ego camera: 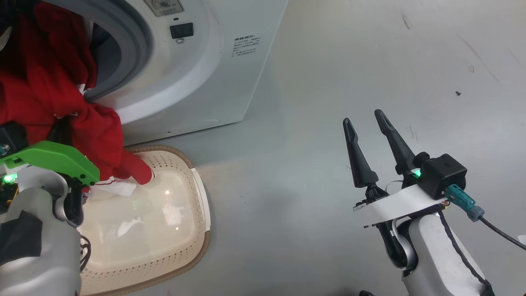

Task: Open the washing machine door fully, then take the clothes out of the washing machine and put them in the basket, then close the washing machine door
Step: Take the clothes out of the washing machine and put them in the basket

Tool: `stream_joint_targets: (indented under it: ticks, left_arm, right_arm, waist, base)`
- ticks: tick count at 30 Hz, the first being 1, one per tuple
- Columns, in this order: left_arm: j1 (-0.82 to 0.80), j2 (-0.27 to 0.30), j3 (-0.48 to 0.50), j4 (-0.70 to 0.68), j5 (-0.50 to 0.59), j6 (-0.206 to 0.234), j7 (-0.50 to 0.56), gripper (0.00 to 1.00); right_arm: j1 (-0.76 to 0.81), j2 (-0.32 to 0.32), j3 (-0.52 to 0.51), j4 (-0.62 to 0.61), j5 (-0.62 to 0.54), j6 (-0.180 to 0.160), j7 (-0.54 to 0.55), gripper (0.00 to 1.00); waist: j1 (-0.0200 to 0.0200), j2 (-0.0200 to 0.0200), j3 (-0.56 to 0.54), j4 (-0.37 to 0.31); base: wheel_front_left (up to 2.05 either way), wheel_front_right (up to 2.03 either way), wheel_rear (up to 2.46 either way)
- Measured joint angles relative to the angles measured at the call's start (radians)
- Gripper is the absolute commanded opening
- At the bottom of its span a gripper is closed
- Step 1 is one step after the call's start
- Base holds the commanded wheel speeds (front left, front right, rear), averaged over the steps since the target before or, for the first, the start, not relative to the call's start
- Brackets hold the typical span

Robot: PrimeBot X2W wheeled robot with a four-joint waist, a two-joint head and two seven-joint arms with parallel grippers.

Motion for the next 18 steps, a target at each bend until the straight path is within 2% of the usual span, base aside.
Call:
stream_joint_targets:
  ticks: [11,18]
  left_arm:
    - [0.002,-0.004,-0.023,0.046,0.002,-0.026,-0.081,0.0]
    - [0.009,0.004,-0.063,0.038,0.042,-0.035,-0.141,0.0]
  right_arm:
    - [0.0,0.0,-0.006,0.024,0.001,0.0,0.0,1.0]
    - [0.004,0.0,-0.007,0.044,0.004,0.001,0.0,1.0]
  waist:
    - [0.0,0.0,-0.062,0.028]
    - [0.0,0.0,-0.115,0.05]
  base:
    - [0.0,0.0,0.0]
    - [0.0,0.0,0.0]
